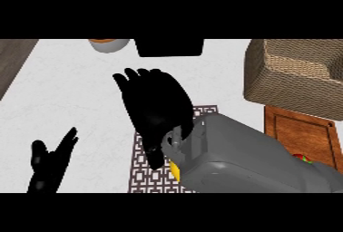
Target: Pick the lemon from the placemat and place it in the basket
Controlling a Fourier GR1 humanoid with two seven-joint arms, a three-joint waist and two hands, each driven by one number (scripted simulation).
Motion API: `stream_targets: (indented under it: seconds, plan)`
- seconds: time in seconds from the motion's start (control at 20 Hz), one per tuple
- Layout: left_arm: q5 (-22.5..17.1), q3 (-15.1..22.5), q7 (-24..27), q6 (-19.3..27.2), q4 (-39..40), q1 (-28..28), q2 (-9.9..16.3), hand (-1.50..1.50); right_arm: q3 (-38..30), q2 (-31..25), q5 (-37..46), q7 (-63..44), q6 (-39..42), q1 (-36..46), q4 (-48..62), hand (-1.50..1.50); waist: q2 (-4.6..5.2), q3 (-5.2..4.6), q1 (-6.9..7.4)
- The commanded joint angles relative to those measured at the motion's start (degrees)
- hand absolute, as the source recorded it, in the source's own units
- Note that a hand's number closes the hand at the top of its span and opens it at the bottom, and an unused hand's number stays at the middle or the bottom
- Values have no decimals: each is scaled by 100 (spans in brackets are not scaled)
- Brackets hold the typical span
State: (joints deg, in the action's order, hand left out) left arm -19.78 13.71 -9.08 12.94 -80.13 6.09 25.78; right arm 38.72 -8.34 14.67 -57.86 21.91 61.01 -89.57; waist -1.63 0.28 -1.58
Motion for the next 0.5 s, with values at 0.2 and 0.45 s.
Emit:
stream_targets:
  seconds: [0.2,0.45]
  plan:
    - [-158,-55,-230,-150,222,67,-25,0,-153,-329,-1499,-1479,1613,584,-34,-150,63,-51,-31]
    - [56,194,-147,-68,33,282,-194,0,-417,-748,-2247,-1751,1558,731,-254,-150,68,-38,6]
